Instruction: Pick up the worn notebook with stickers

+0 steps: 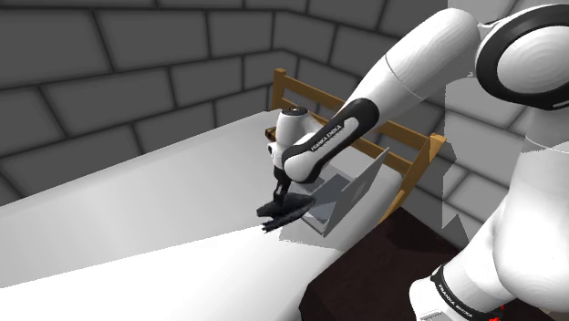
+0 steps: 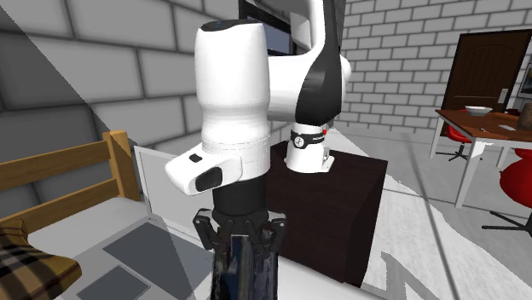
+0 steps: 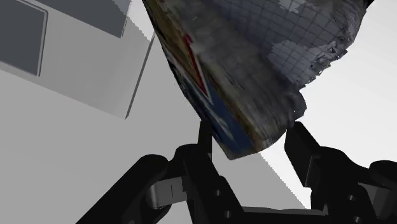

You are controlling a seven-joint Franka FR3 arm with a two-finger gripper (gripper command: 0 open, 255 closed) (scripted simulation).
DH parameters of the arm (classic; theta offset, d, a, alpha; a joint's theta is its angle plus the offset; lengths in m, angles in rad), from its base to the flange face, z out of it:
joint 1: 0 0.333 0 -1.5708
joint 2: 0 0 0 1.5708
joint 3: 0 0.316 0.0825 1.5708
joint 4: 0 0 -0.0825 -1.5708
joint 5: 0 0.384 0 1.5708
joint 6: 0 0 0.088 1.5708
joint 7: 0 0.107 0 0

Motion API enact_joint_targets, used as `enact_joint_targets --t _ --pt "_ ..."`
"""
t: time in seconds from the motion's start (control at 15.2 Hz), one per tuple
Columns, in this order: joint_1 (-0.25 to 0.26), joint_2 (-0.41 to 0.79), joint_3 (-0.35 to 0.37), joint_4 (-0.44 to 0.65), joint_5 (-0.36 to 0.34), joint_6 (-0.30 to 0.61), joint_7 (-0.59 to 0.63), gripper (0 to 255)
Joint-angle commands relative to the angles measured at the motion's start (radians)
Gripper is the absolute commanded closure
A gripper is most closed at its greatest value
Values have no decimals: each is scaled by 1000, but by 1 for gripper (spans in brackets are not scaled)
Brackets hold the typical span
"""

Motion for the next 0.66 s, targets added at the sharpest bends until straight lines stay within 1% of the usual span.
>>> enact_joint_targets --t 0.0,0.46,0.59 --pt "-1 -22 3 2 4 -23 -2 255" --pt "-7 -105 10 3 18 -106 -12 255" --pt "-7 -106 10 3 18 -107 -12 255"
